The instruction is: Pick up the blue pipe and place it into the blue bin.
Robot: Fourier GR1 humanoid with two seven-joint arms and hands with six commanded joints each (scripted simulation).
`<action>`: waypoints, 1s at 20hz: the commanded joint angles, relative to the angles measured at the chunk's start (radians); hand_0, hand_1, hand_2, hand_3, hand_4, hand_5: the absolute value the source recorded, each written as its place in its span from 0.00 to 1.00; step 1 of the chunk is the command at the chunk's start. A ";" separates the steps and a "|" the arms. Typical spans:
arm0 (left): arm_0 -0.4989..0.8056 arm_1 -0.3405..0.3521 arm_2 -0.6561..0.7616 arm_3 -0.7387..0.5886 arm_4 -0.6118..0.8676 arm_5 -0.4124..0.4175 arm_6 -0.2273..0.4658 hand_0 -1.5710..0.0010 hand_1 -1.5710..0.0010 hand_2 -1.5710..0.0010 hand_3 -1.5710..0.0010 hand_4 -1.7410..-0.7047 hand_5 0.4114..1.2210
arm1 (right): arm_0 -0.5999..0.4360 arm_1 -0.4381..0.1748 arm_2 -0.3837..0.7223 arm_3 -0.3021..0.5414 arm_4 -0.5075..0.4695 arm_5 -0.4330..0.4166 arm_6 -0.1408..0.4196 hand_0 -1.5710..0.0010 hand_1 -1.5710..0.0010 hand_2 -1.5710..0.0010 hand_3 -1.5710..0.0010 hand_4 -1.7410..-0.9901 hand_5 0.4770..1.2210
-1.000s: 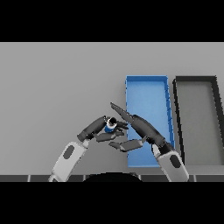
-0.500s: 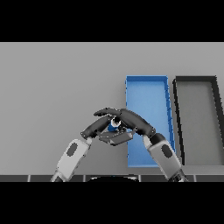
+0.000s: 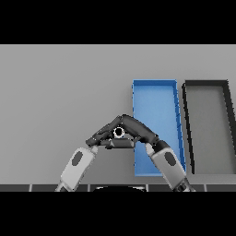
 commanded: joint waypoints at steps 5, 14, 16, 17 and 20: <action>-0.009 0.004 0.010 0.003 -0.010 -0.008 -0.001 0.00 0.00 0.01 0.09 0.01 1.00 | 0.041 0.053 -0.012 -0.024 -0.025 0.009 0.050 0.03 0.03 0.03 0.04 0.33 0.92; -0.002 0.024 0.016 -0.005 -0.084 -0.082 0.000 0.69 0.71 0.72 0.78 0.54 0.91 | 0.052 0.126 -0.034 -0.021 0.028 0.010 0.086 0.00 0.00 0.00 0.00 0.32 0.99; 0.001 0.028 0.026 0.002 -0.084 -0.089 0.018 0.80 0.82 0.82 0.86 0.63 0.71 | 0.063 0.132 -0.045 -0.029 0.033 0.018 0.063 0.00 0.00 0.00 0.00 0.32 0.99; 0.004 0.026 0.027 0.003 -0.083 -0.088 0.052 0.84 0.85 0.86 0.89 0.66 0.62 | 0.063 0.141 -0.045 -0.031 0.038 0.016 0.048 0.00 0.00 0.00 0.00 0.32 0.99; 0.001 0.030 0.038 0.005 -0.076 -0.089 0.089 0.92 0.93 0.93 0.94 0.72 0.39 | 0.068 0.156 -0.041 -0.020 0.071 0.015 0.015 0.00 0.00 0.00 0.00 0.32 1.00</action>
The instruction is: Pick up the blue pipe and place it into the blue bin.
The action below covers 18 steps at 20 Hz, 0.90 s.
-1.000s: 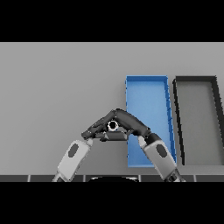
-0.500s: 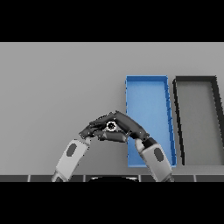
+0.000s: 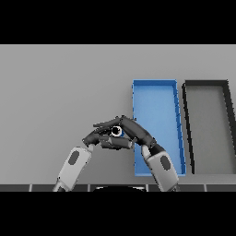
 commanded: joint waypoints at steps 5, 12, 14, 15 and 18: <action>-0.001 -0.023 0.009 0.009 0.008 0.018 0.063 0.97 0.98 0.98 0.98 0.75 0.18 | -0.001 0.010 -0.026 -0.002 0.002 0.010 -0.017 0.00 0.00 0.00 0.00 0.32 1.00; 0.012 -0.023 0.003 0.012 -0.009 0.036 0.083 0.99 0.99 0.99 1.00 0.74 0.10 | -0.127 0.071 -0.153 -0.065 -0.189 -0.017 0.180 0.00 0.00 0.00 0.00 0.33 1.00; 0.007 -0.017 0.006 0.018 -0.014 0.035 0.092 1.00 1.00 1.00 1.00 0.75 0.08 | -0.219 0.059 -0.222 -0.089 -0.269 -0.051 0.237 0.00 0.00 0.00 0.00 0.33 1.00; 0.010 -0.015 0.006 0.016 -0.012 0.033 0.086 1.00 1.00 1.00 1.00 0.75 0.08 | -0.266 0.046 -0.261 -0.104 -0.322 -0.072 0.274 0.00 0.00 0.00 0.00 0.33 1.00; 0.022 -0.012 0.001 0.004 -0.011 0.030 0.068 1.00 1.00 1.00 1.00 0.76 0.08 | -0.405 -0.029 -0.382 -0.075 -0.376 -0.157 0.283 0.00 0.00 0.00 0.00 0.32 1.00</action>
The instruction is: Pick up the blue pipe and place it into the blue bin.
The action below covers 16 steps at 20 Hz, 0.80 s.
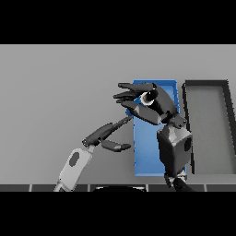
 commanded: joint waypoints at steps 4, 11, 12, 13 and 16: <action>0.011 0.014 -0.001 -0.039 0.009 -0.006 -0.003 1.00 1.00 1.00 1.00 0.76 0.07 | -0.072 -0.108 -0.115 0.044 0.020 -0.049 0.005 0.00 0.00 0.00 0.00 0.32 1.00; -0.009 0.019 0.022 -0.038 0.023 -0.001 0.033 1.00 1.00 1.00 1.00 0.77 0.07 | 0.053 -0.182 -0.231 0.114 0.132 -0.047 0.007 0.00 0.00 0.00 0.00 0.32 1.00; 0.001 0.030 0.025 -0.038 0.021 -0.004 0.013 1.00 1.00 1.00 1.00 0.77 0.07 | 0.091 -0.181 -0.239 0.116 0.142 -0.039 0.008 0.00 0.00 0.00 0.00 0.32 1.00; 0.008 0.022 0.013 -0.031 0.007 0.003 0.001 1.00 1.00 1.00 1.00 0.77 0.07 | 0.127 -0.193 -0.244 0.127 0.147 -0.050 0.008 0.00 0.00 0.00 0.00 0.32 1.00; -0.003 0.025 0.024 -0.024 0.007 0.009 -0.007 1.00 1.00 1.00 1.00 0.77 0.06 | 0.239 -0.213 -0.206 0.141 0.173 -0.095 0.008 0.00 0.00 0.00 0.00 0.32 1.00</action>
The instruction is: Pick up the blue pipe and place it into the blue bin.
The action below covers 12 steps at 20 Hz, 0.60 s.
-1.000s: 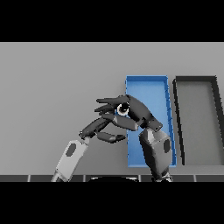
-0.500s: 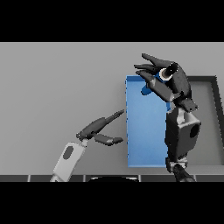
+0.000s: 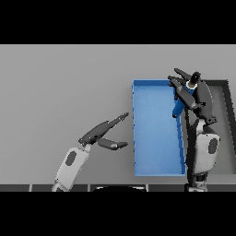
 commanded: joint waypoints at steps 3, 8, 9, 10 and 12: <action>0.002 -0.004 -0.011 -0.003 -0.013 0.007 -0.004 1.00 1.00 1.00 1.00 0.78 0.06 | 0.119 -0.022 0.046 0.011 0.011 -0.062 0.000 0.00 0.00 0.00 0.00 0.32 1.00; -0.004 0.005 -0.005 0.008 -0.029 0.021 -0.035 1.00 1.00 1.00 1.00 0.78 0.07 | 0.265 -0.093 0.171 0.070 -0.012 -0.239 0.000 0.00 0.00 0.00 0.00 0.32 1.00; -0.004 0.004 -0.007 0.007 -0.029 0.019 -0.034 1.00 1.00 1.00 1.00 0.78 0.07 | 0.270 -0.114 0.188 0.098 -0.043 -0.280 0.000 0.00 0.00 0.00 0.00 0.32 1.00; 0.005 0.005 -0.013 0.000 -0.031 0.018 -0.037 1.00 1.00 1.00 1.00 0.79 0.08 | 0.284 -0.133 0.216 0.112 -0.078 -0.311 0.000 0.00 0.00 0.00 0.00 0.32 1.00; -0.003 0.001 -0.009 0.008 -0.035 0.025 -0.030 1.00 1.00 1.00 1.00 0.79 0.08 | 0.309 -0.221 0.285 0.139 -0.167 -0.371 0.000 0.00 0.00 0.00 0.20 0.26 1.00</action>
